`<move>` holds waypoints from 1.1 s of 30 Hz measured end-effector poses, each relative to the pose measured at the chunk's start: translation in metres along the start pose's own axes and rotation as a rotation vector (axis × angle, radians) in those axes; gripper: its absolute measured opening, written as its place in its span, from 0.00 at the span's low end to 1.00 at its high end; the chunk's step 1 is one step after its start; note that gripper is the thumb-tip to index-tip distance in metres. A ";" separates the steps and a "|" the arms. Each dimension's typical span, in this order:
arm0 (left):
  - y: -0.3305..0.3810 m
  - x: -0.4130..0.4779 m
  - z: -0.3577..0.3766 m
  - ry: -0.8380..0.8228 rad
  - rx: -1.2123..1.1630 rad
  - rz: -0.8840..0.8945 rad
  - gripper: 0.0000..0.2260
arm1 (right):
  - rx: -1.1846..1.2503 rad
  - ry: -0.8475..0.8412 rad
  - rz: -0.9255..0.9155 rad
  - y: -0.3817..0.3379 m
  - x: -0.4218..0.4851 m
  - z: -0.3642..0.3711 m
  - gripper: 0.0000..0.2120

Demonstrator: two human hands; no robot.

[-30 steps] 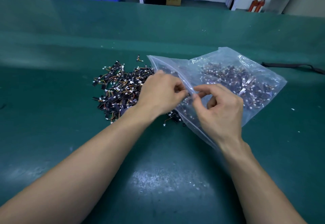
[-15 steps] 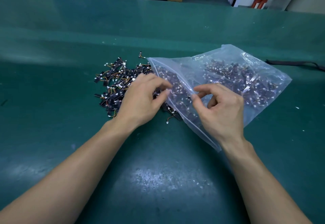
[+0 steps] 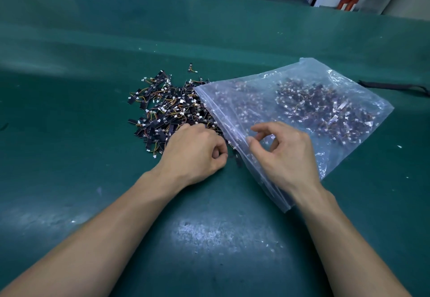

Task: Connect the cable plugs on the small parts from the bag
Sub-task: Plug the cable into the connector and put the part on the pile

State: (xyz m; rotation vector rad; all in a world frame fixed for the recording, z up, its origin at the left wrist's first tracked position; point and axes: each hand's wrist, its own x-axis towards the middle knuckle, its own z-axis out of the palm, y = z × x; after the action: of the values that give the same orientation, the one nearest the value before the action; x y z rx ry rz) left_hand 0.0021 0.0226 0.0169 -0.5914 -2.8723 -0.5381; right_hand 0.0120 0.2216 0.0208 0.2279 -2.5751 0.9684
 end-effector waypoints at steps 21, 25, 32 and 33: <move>0.002 -0.013 -0.020 0.065 -0.569 -0.170 0.04 | 0.041 -0.163 -0.346 -0.007 -0.006 0.001 0.12; 0.000 -0.012 -0.016 0.087 -0.671 -0.137 0.05 | 0.100 -0.107 -0.333 -0.007 -0.005 0.002 0.04; -0.003 -0.010 -0.017 0.270 -0.820 -0.183 0.10 | 0.514 -0.111 0.036 -0.009 -0.001 -0.001 0.07; -0.002 -0.011 -0.016 0.257 -0.815 -0.166 0.08 | 0.583 -0.120 0.074 -0.010 -0.001 -0.002 0.09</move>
State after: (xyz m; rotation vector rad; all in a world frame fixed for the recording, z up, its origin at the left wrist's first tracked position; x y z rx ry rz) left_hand 0.0122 0.0110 0.0286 -0.3292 -2.3821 -1.6944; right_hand 0.0161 0.2149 0.0278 0.3526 -2.3489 1.7661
